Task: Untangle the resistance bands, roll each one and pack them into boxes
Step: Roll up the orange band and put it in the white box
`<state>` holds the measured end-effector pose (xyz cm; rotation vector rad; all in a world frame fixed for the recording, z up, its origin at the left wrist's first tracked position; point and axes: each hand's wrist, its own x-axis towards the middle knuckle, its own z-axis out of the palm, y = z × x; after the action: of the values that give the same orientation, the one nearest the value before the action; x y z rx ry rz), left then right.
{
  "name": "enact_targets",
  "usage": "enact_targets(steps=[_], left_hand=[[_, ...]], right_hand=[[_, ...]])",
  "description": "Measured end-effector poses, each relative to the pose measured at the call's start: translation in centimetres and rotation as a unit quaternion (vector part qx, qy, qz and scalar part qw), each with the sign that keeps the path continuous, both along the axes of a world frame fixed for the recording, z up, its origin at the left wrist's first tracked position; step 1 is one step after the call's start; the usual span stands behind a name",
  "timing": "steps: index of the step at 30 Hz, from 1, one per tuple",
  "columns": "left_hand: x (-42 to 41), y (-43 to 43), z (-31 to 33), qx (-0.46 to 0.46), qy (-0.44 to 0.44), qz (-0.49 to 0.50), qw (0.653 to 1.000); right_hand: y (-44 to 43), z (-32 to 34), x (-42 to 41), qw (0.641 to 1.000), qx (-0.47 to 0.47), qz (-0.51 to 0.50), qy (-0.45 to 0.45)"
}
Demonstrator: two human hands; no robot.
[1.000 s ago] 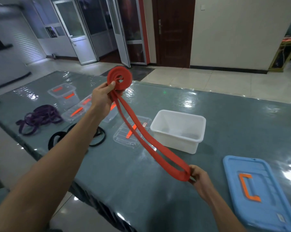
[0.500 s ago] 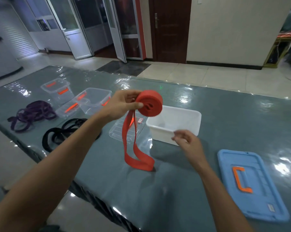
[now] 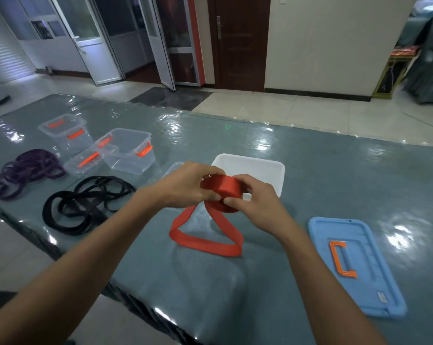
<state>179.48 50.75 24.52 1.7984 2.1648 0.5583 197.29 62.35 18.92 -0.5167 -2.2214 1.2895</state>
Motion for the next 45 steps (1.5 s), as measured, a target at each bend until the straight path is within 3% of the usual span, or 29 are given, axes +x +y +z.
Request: enact_targets(steps=[5,9,12,15,18,23,25,28,32,38,41,45], left_hand=[[1.4,-0.4,-1.1,0.173,-0.206,0.053,0.962],[2.1,-0.4,-2.3,0.212,-0.358,0.067,0.907],[3.0,-0.1,-2.5,0.227,-0.407,0.063,0.883],[3.0,0.1,-2.6,0.221,-0.378,0.065,0.897],[2.4,-0.2,-2.4,0.164,-0.316,0.061,0.933],[2.0,0.0,-1.6,0.102,-0.194,0.02,0.976],[2.0,0.2,-1.6,0.112,-0.176,0.025,0.978],[2.5,0.3,-2.0,0.164,-0.22,0.05,0.96],[3.0,0.6,-3.1,0.236,-0.303,0.082,0.92],[2.7,0.5,-4.4,0.218,-0.391,0.093,0.889],[2.5,0.3,-4.4,0.195,-0.375,0.084,0.902],[2.5,0.0,-3.8,0.159,-0.29,0.06,0.942]], right_hand=[[0.8,0.2,0.6,0.986,-0.13,-0.035,0.094],[0.8,1.1,1.4,0.957,-0.24,-0.028,0.16],[0.2,0.8,1.6,0.937,-0.296,-0.011,0.184],[-0.5,0.0,1.6,0.943,-0.28,-0.03,0.178],[-0.3,-0.1,2.2,0.986,-0.113,-0.055,0.111],[0.4,1.0,2.8,0.999,0.028,-0.031,0.016],[0.7,1.0,2.8,0.999,0.001,-0.032,0.033],[1.2,0.6,2.8,0.987,-0.12,-0.038,0.101],[0.6,0.1,2.6,0.94,-0.281,-0.027,0.189],[-0.3,-1.5,2.1,0.882,-0.404,-0.027,0.24],[-0.7,-2.1,2.0,0.907,-0.358,-0.035,0.22],[-0.2,-1.7,2.4,0.987,-0.118,-0.044,0.102]])
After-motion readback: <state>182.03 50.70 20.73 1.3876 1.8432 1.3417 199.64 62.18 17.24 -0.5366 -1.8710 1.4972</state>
